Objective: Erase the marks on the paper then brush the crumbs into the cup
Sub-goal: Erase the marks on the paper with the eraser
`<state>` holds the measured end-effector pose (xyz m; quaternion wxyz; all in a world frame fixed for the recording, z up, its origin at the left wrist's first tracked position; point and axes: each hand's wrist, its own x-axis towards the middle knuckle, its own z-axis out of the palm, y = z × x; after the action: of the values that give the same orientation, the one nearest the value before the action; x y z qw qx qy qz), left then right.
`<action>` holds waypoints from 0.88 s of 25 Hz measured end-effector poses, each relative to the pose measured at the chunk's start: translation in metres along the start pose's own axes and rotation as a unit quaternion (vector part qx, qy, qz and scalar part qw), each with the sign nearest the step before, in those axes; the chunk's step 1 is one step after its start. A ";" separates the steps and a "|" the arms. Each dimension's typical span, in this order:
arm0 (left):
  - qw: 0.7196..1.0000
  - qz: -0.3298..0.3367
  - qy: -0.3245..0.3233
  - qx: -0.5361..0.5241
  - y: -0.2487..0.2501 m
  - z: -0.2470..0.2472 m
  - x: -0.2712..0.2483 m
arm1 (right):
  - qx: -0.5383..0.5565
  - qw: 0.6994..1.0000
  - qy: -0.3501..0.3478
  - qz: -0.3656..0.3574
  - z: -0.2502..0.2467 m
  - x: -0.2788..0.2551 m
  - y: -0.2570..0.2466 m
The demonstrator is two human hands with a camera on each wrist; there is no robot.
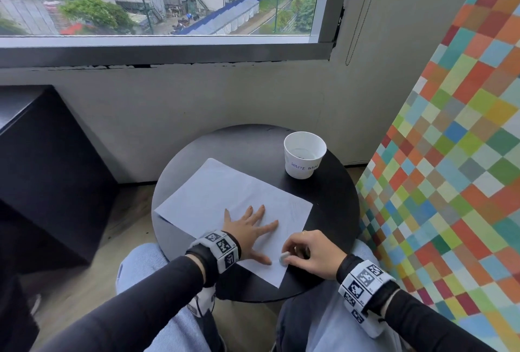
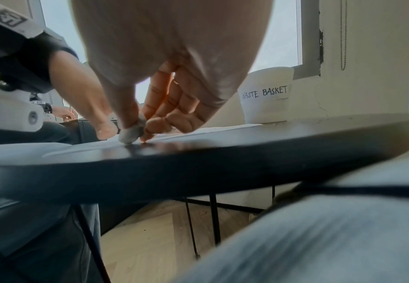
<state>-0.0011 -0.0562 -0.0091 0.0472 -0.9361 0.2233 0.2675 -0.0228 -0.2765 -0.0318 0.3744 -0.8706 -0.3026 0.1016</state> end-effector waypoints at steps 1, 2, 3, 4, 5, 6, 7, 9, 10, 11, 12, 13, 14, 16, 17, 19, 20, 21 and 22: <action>1.000 -0.010 0.002 -0.016 0.005 0.004 0.000 | 0.000 1.000 0.018 0.001 -0.002 0.001 0.000; 0.999 -0.019 0.001 -0.029 0.009 0.007 0.000 | -0.001 0.999 0.044 0.007 -0.003 0.003 0.002; 0.999 -0.025 0.000 -0.037 0.013 0.008 0.001 | -0.007 0.997 0.076 0.014 -0.004 0.004 0.005; 0.999 -0.031 -0.002 -0.039 0.016 0.008 0.001 | -0.018 0.994 0.106 0.016 -0.005 0.006 0.008; 0.999 -0.034 -0.004 -0.038 0.018 0.008 0.002 | -0.029 0.992 0.126 0.015 -0.004 0.007 0.011; 0.999 -0.037 -0.007 -0.036 0.020 0.007 0.002 | -0.037 0.990 0.133 0.013 -0.003 0.008 0.012; 0.999 -0.037 -0.009 -0.032 0.021 0.006 0.002 | -0.039 0.991 0.128 0.011 0.000 0.009 0.012; 0.999 -0.037 -0.008 -0.020 0.021 0.006 0.003 | -0.035 0.996 0.087 -0.005 0.008 0.009 0.008; 0.999 -0.034 -0.008 -0.013 0.021 0.006 0.003 | -0.027 0.998 0.055 -0.022 0.011 0.008 0.005; 1.000 -0.030 -0.008 -0.006 0.021 0.007 0.003 | -0.021 0.999 0.025 -0.036 0.013 0.006 0.003; 1.000 -0.023 -0.008 0.001 0.020 0.008 0.002 | -0.020 0.999 0.007 -0.041 0.011 0.006 0.002; 1.000 -0.017 -0.007 0.004 0.020 0.009 0.001 | -0.027 0.999 0.009 -0.038 0.008 0.007 0.003; 1.000 -0.014 -0.005 0.004 0.020 0.010 0.000 | -0.040 0.999 0.027 -0.025 0.003 0.011 0.006; 1.000 -0.012 -0.003 0.002 0.018 0.011 -0.001 | -0.069 0.995 0.077 0.017 -0.009 0.020 0.012; 1.000 -0.011 -0.002 0.000 0.018 0.011 -0.001 | -0.076 0.993 0.085 0.033 -0.013 0.023 0.013; 1.000 -0.011 -0.002 -0.002 0.018 0.011 0.000 | -0.090 0.994 0.057 0.027 -0.014 0.025 0.008; 1.000 -0.012 -0.003 -0.001 0.019 0.011 0.000 | -0.091 0.996 0.025 0.009 -0.009 0.022 0.003; 1.000 -0.013 -0.004 0.001 0.020 0.010 0.000 | -0.084 0.996 -0.011 -0.016 -0.004 0.017 -0.001; 1.000 -0.013 -0.005 0.004 0.021 0.009 0.000 | -0.074 0.996 -0.046 -0.036 0.001 0.013 -0.004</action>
<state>-0.0150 -0.0729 -0.0164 0.0552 -0.9376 0.2115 0.2706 -0.0145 -0.2663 -0.0291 0.2981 -0.8789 -0.3571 0.1053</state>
